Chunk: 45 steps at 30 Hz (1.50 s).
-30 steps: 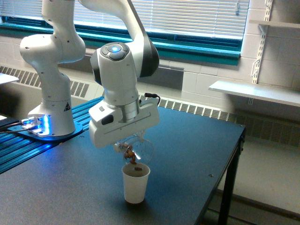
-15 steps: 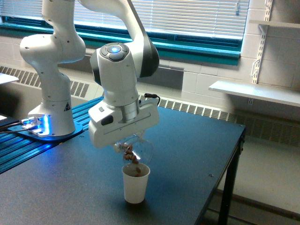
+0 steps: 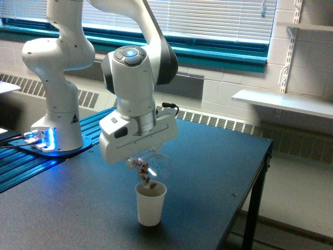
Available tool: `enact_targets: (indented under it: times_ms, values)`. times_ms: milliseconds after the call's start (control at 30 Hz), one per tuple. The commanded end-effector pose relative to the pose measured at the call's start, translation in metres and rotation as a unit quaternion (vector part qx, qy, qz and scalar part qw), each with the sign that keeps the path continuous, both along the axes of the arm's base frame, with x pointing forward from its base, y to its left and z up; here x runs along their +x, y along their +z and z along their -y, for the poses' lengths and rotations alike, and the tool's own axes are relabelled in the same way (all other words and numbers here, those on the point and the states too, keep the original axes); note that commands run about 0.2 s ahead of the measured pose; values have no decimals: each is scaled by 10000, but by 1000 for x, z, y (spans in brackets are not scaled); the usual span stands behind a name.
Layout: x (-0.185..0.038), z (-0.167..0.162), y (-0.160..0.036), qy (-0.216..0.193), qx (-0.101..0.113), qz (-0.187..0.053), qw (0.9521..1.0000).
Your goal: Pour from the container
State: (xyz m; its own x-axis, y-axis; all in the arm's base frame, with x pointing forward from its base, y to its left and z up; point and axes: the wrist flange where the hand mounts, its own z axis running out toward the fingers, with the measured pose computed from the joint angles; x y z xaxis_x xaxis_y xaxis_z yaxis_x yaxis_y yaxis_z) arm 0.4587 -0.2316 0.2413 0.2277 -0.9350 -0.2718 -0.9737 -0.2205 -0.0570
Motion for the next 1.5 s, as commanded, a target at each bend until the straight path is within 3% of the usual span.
enact_targets:
  times_ms: [33,1500]
  values:
    - [1,-3,-3,59,33,-83,9999]
    - [8,-2,-6,143,49,-183,9997]
